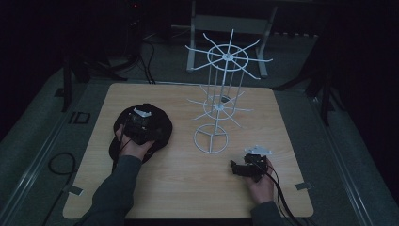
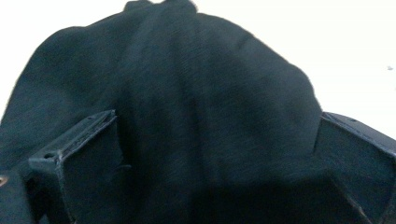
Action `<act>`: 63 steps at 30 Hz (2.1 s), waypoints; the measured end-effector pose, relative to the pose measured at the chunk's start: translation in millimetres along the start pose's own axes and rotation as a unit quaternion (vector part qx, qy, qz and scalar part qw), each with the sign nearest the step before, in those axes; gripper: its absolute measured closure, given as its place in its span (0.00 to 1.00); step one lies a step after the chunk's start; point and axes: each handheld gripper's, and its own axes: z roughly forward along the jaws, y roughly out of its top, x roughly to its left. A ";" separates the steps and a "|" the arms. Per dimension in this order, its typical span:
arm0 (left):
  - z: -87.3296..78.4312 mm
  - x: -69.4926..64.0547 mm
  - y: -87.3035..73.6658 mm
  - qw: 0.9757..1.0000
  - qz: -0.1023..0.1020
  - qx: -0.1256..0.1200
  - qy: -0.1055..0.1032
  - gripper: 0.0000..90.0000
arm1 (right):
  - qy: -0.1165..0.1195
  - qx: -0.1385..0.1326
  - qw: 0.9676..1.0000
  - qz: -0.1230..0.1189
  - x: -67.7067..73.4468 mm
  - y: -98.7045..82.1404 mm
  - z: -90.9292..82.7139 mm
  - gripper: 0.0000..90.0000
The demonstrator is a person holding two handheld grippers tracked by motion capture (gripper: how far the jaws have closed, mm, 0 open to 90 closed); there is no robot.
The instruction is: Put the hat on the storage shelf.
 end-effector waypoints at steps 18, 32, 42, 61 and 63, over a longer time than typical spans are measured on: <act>2.9 5.8 -21.1 1.000 0.003 0.015 0.005 0.25 | 0.000 0.000 1.000 -0.001 -0.1 0.0 0.0 0.12; -17.2 17.8 -19.6 0.999 -0.022 -0.026 -0.040 0.96 | 0.000 0.000 1.000 0.000 0.0 0.0 0.0 0.12; -33.4 38.1 -20.3 0.990 -0.074 -0.087 -0.079 0.96 | 0.000 0.000 1.000 0.000 0.0 0.0 0.0 0.12; -62.6 49.8 -10.2 0.965 -0.108 -0.164 -0.175 0.96 | 0.000 0.000 1.000 0.001 0.1 0.0 0.0 0.12; -66.1 49.6 -8.1 0.964 -0.107 -0.169 -0.178 0.96 | 0.000 0.000 1.000 0.001 0.1 0.0 0.0 0.12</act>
